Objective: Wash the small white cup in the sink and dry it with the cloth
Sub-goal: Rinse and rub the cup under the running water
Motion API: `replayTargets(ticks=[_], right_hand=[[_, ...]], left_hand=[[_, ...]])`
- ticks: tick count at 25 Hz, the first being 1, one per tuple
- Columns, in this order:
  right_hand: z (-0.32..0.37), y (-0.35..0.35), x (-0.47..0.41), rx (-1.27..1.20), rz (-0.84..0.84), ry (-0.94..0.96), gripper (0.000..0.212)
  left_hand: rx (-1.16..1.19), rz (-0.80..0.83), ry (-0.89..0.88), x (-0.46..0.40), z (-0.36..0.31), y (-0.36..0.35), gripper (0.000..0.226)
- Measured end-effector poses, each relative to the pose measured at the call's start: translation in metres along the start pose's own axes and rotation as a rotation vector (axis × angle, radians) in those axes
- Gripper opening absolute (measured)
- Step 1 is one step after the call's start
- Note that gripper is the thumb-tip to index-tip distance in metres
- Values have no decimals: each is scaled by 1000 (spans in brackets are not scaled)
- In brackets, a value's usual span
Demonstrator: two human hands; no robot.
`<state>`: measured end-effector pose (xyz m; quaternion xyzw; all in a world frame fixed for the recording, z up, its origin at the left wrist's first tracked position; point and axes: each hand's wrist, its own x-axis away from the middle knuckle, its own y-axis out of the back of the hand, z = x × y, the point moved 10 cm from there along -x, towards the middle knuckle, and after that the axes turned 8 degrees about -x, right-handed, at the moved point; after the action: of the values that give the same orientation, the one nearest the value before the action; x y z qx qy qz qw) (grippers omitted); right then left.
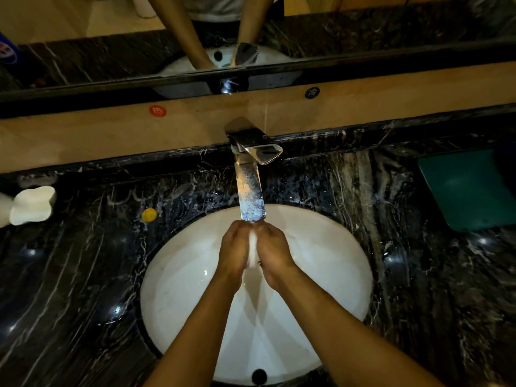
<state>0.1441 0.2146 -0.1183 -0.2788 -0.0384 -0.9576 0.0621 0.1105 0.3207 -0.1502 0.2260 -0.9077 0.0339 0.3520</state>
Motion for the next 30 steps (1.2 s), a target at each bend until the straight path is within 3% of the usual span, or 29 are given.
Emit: replayTargets(ticks=[1,2,3,6,9,11,14,18,20,23,25,27,30], right_hand=[[0,2,-1,-27,-19,10,17],[4,-6,0,72,40,61,17],[4,-14,2,22,104,36,19],[-5,-26,15,-34,295,-17,24],[-8,-22,16,-37,273,24,11],[-9,-17,12,-69,196,-39,12],[-15,-4,1,-179,55,-171,27],[-24,0,-6,-451,-9,-376,38],[-24,3,-10,-411,1,-349,33],[-23,6,-13,-312,23,-252,37],[-23,7,-13,-269,44,-194,34],[-21,11,-14,-157,18,-130,28],[-17,18,-16,-72,-31,-59,27]], left_hand=[[92,54,96,0,7,-5,13],[183,100,196,1,13,-10,15],[258,144,268,1,16,-13,23],[412,135,315,-3,23,-9,46],[377,93,333,-1,34,-3,49],[291,156,308,3,29,-7,51],[134,218,202,8,23,-9,36],[257,200,63,8,16,0,24],[282,210,51,7,14,2,20],[270,242,6,6,8,3,39],[221,162,-40,7,4,8,38],[138,20,-87,9,-2,15,22],[131,-89,-47,10,2,15,13]])
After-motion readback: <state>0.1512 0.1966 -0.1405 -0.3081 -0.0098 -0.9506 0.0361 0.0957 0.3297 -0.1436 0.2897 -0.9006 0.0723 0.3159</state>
